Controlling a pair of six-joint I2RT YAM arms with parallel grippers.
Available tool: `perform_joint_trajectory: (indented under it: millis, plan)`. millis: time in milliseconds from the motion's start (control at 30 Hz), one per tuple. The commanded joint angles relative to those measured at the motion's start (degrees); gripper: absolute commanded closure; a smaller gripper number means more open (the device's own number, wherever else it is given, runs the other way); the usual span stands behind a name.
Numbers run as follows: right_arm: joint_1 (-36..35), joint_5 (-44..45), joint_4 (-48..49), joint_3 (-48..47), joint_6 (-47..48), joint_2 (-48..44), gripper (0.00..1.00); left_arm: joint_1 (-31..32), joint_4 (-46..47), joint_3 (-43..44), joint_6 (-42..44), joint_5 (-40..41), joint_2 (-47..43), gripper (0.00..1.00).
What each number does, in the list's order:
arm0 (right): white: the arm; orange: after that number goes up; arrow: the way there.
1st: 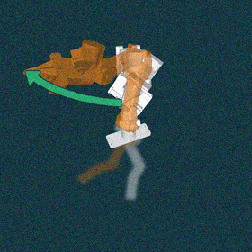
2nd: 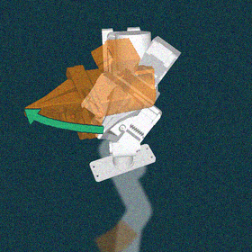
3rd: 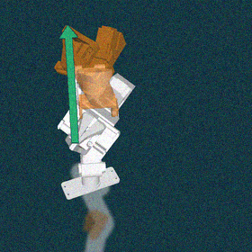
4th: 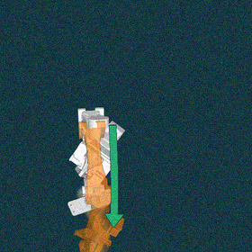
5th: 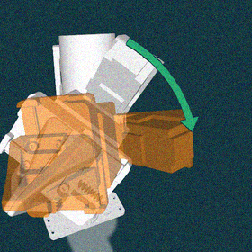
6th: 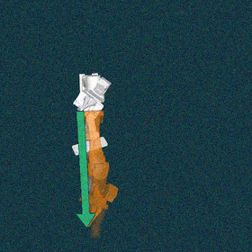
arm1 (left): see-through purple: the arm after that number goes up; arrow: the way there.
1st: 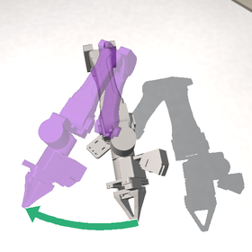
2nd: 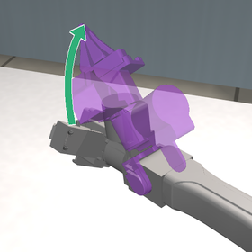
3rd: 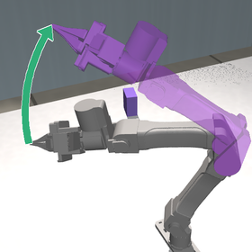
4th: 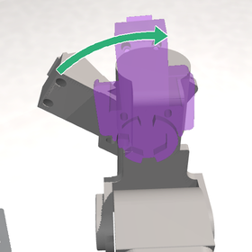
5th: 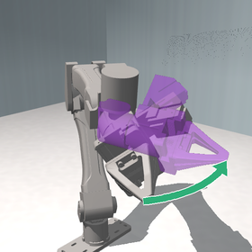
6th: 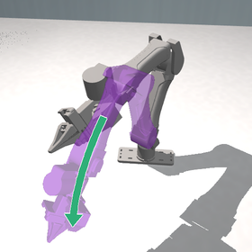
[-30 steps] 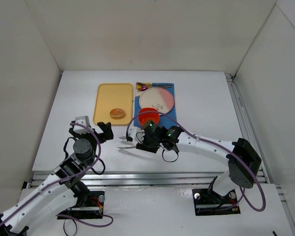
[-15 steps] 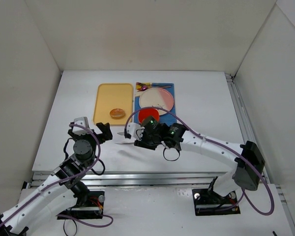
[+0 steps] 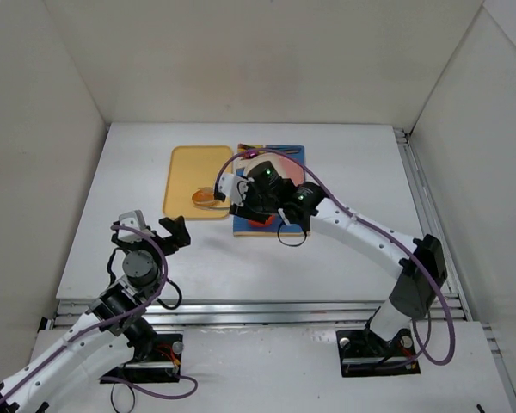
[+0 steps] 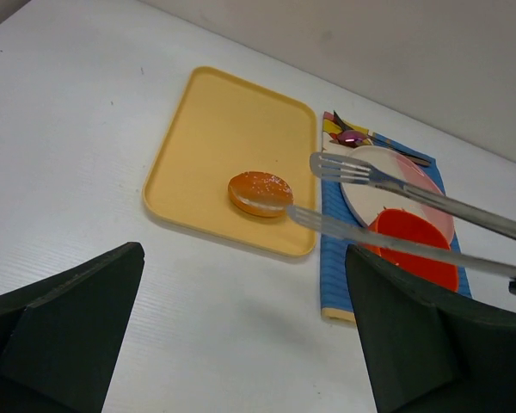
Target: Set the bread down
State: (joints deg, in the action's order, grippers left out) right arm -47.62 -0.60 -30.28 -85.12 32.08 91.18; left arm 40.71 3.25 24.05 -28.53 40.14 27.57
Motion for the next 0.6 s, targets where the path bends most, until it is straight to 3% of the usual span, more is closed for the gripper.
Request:
perform_joint_trajectory:
  millis: [0, 300, 567]
  plan:
    - [3.58, -4.57, 2.25, -6.09, 3.78, 4.61, 0.58, -0.45, 2.73, 1.52, -0.29, 0.73, 1.61, 0.01]
    - [8.50, -12.67, 2.16, -14.80, 7.12, 13.15, 0.58, -0.45, 2.82, 1.26, -0.12, 0.20, -0.15, 0.01]
    - [9.38, -11.71, 0.32, -19.81, 8.09, 18.42, 0.58, -0.45, 2.73, 1.61, 0.06, 0.11, 0.55, 0.01]
